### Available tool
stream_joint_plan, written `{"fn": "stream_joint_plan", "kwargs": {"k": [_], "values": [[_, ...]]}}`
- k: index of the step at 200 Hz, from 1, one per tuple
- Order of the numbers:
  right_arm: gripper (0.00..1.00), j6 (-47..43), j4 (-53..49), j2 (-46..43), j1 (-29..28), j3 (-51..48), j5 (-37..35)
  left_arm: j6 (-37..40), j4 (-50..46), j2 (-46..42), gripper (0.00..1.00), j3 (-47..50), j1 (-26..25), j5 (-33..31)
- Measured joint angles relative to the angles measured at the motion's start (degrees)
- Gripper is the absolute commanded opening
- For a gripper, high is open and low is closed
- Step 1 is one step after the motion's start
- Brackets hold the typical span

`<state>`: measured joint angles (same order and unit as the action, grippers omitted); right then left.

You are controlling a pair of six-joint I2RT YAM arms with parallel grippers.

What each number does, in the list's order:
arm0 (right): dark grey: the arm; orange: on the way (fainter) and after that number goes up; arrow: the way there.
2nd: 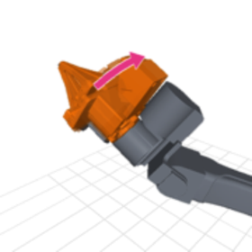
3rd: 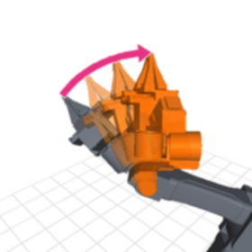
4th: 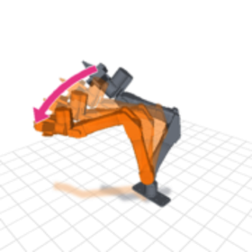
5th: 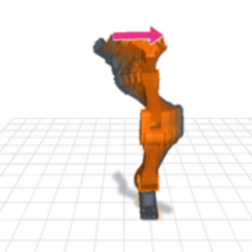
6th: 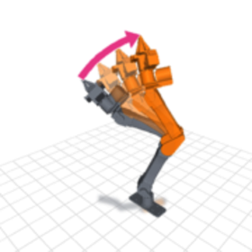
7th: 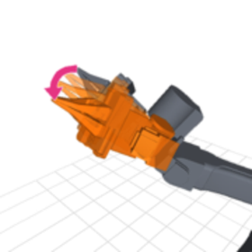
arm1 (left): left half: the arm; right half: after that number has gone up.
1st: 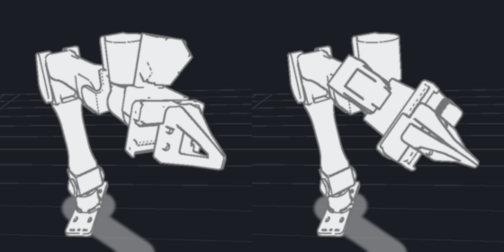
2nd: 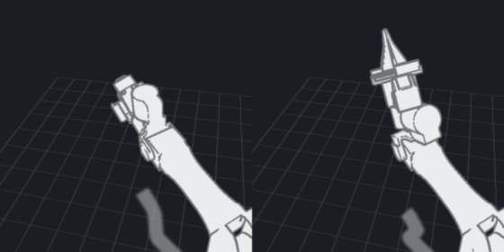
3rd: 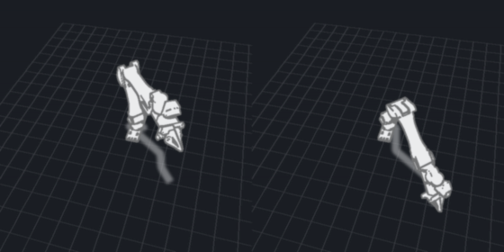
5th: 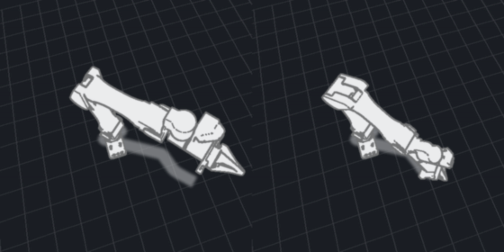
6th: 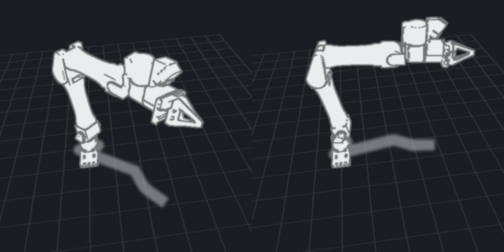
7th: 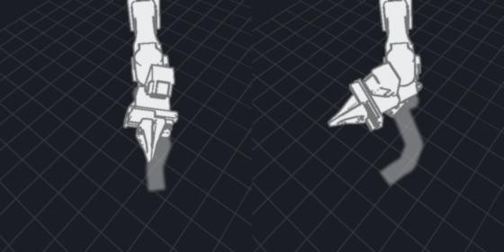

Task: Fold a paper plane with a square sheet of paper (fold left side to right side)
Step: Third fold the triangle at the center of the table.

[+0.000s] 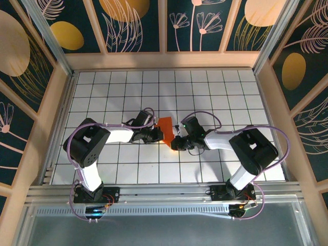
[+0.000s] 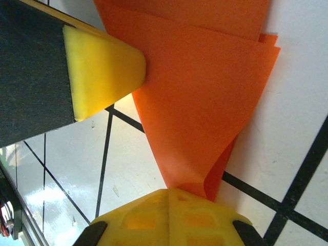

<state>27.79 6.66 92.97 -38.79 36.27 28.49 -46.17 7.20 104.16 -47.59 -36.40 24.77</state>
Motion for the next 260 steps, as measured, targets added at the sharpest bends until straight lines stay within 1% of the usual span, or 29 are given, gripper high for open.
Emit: {"fn": "stream_joint_plan", "kwargs": {"k": [114, 139, 169, 192, 216, 242, 260], "values": [[0.00, 0.0, -0.7, 1.5, 0.0, 0.9, 0.0, 0.0, -1.6, -0.5, 0.00, -0.7, 0.0, -0.9], [0.00, 0.0, -1.8, 1.8, 0.0, 1.6, 0.0, 0.0, -2.7, -2.8, 0.00, -0.4, 0.0, -2.9], [0.00, -0.3, -3.4, 2.4, 0.0, 2.7, 0.0, -1.0, -1.3, -8.0, 0.00, 3.1, 0.0, -2.7], [0.00, -0.4, -4.3, 2.8, 0.0, 3.4, 0.0, -2.0, 0.3, -9.7, 0.00, 5.1, -0.9, -2.0], [0.00, -0.4, -5.1, 3.2, 0.0, 4.0, 0.1, -2.8, 1.6, -9.6, 0.00, 5.2, -3.3, -0.9], [0.00, -0.4, -5.4, 3.6, 0.0, 4.6, 0.1, -3.7, 3.2, -7.6, 0.00, 4.2, -5.2, -0.2], [0.00, -0.4, -5.4, 3.7, 0.0, 4.6, 0.1, -4.3, 3.5, -5.6, 0.00, 3.2, -5.3, -0.1]]}}
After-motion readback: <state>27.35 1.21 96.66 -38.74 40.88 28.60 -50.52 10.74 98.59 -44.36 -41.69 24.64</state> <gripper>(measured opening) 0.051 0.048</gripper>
